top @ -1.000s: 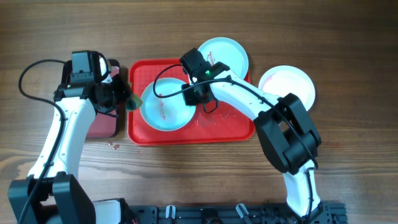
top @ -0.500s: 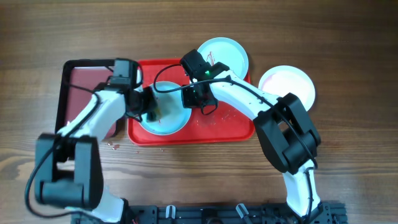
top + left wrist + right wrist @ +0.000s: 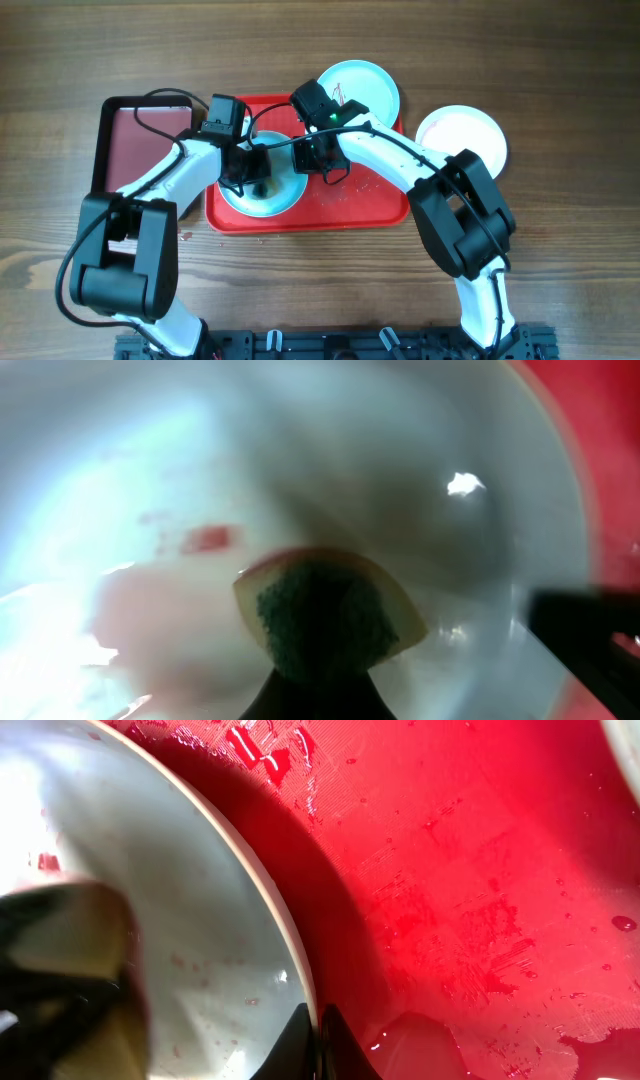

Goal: Clean dirty plates on tray and stack at the side
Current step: 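Scrub the blue-rimmed plate with the sponge while right gripper holds it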

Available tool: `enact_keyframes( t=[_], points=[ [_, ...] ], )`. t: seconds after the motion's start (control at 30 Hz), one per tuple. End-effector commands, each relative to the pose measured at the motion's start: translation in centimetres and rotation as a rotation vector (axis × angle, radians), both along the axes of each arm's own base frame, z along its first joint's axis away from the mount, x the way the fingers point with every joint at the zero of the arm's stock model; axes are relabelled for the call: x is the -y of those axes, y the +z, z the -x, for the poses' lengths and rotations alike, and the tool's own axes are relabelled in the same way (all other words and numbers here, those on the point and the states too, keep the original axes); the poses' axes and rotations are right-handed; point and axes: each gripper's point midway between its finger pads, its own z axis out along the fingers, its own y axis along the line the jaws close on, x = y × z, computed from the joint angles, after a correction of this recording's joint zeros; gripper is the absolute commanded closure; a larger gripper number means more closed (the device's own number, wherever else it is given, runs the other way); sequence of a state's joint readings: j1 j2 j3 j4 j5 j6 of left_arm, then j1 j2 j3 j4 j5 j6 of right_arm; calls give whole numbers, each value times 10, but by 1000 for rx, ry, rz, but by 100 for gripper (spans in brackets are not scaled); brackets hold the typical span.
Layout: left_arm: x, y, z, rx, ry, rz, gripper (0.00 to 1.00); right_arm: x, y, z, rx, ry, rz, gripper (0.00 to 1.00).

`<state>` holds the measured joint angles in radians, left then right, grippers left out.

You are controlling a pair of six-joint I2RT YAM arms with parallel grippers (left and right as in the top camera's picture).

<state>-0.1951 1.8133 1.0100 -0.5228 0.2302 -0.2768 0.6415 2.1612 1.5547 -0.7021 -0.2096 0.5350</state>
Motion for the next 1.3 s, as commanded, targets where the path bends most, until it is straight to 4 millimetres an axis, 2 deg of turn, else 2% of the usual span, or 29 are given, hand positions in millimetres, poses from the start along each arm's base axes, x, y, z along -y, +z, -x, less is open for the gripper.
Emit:
enact_keyframes(
  t=[0.0, 0.13, 0.17, 0.23, 0.33, 0.4, 0.53, 0.6, 0.67, 0.73, 0.77, 0.83, 0.97, 1.03, 1.1, 1.13, 1.23, 1.27],
  points=[
    [-83, -28, 26, -95, 275, -422, 96, -1, -10, -1, -10, -13, 6, 96],
    [-86, -27, 40, -138, 328, -465, 96, -2, -10, -3, -1, -13, 0, 96],
    [-81, -27, 42, -141, 316, -456, 96, -2, -10, -3, -2, -13, 0, 96],
    [-50, -30, 41, -135, 205, -372, 96, -2, -10, -2, -3, -12, 1, 96],
    [-7, -28, 19, -14, -29, -265, 96, 1, -14, 2, -20, -12, 13, 96],
    [4, -22, -5, 100, -53, -246, 96, 4, -18, 6, -29, -13, 19, 96],
    [1, -7, -45, 274, 1, -282, 96, 3, -18, 5, -24, -13, 17, 96],
    [-7, -5, -51, 303, 24, -326, 96, 3, -18, 5, -24, -13, 17, 96],
    [-19, -6, -47, 284, 61, -387, 96, 3, -18, 4, -21, -13, 15, 96],
    [-39, -13, -27, 191, 215, -420, 96, 2, -18, 3, -18, -13, 12, 96],
    [-41, -18, -15, 125, 283, -386, 96, 1, -17, 2, -14, -13, 9, 95],
    [-28, -29, 11, -41, 339, -245, 96, -1, -14, -8, 11, -22, -29, 96],
    [-18, -30, 25, -146, 326, -116, 96, -4, -15, -13, -53, 12, -160, 96],
    [-7, -27, 27, -176, 248, -9, 96, -2, -22, -10, -101, 35, -209, 96],
    [12, -20, 34, -198, 117, 125, 96, -1, -26, -7, -114, 46, -223, 96],
    [32, -12, 44, -201, -31, 224, 96, -2, -25, -7, -110, 47, -225, 96],
    [56, -2, 60, -181, -237, 319, 96, -2, -25, -8, -109, 46, -226, 96],
    [59, -2, 59, -157, -272, 314, 96, -2, -25, -8, -109, 47, -226, 96]
  ],
)
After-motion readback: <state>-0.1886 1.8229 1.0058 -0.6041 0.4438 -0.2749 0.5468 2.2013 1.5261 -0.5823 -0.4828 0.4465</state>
